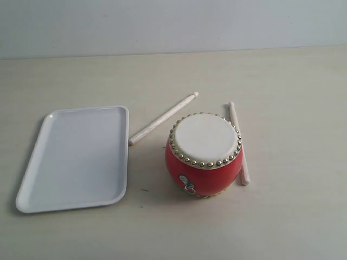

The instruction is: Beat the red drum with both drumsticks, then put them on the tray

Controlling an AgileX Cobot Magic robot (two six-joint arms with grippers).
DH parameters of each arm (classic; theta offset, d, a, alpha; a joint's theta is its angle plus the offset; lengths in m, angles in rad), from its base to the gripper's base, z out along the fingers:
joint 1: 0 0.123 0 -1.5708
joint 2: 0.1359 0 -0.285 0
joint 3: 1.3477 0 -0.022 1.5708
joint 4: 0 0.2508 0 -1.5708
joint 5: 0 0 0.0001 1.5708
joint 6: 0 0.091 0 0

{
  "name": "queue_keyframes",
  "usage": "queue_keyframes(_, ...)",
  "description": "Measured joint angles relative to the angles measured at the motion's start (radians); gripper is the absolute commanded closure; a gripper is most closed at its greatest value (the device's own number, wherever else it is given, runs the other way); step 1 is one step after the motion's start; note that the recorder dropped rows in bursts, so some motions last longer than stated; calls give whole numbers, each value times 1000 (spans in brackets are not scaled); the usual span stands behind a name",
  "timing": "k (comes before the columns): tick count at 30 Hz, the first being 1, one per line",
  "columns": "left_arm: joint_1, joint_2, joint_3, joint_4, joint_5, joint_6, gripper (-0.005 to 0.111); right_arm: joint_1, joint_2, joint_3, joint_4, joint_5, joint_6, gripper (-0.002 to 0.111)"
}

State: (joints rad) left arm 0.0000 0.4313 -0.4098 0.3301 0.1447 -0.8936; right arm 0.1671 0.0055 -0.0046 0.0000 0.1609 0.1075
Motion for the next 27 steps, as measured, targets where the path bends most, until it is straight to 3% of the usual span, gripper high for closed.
queue_keyframes(6, 0, 54, 1, 13, -40, 27, 107, 0, 0, 0, 0, 0, 0, 108)
queue_keyframes(9, 0, 151, -81, 20, 8, 108, 107, 0, 0, 0, 0, 0, 0, 108)
queue_keyframes(12, -22, 356, -273, -45, 258, 451, 107, 0, 0, 0, 0, 0, 0, 108)
queue_keyframes(15, -45, 601, -492, -224, 533, 871, 107, 0, 0, 0, 0, 0, 0, 108)
queue_keyframes(21, -64, 872, -747, -381, 835, 1138, 107, 0, 0, 0, 0, 0, 0, 108)
queue_keyframes(24, -121, 974, -866, -405, 966, 1206, 107, 0, 0, 0, 0, 0, 0, 108)
queue_keyframes(27, -195, 1064, -957, -417, 1009, 1227, 107, 0, 0, 0, 0, 0, 0, 108)
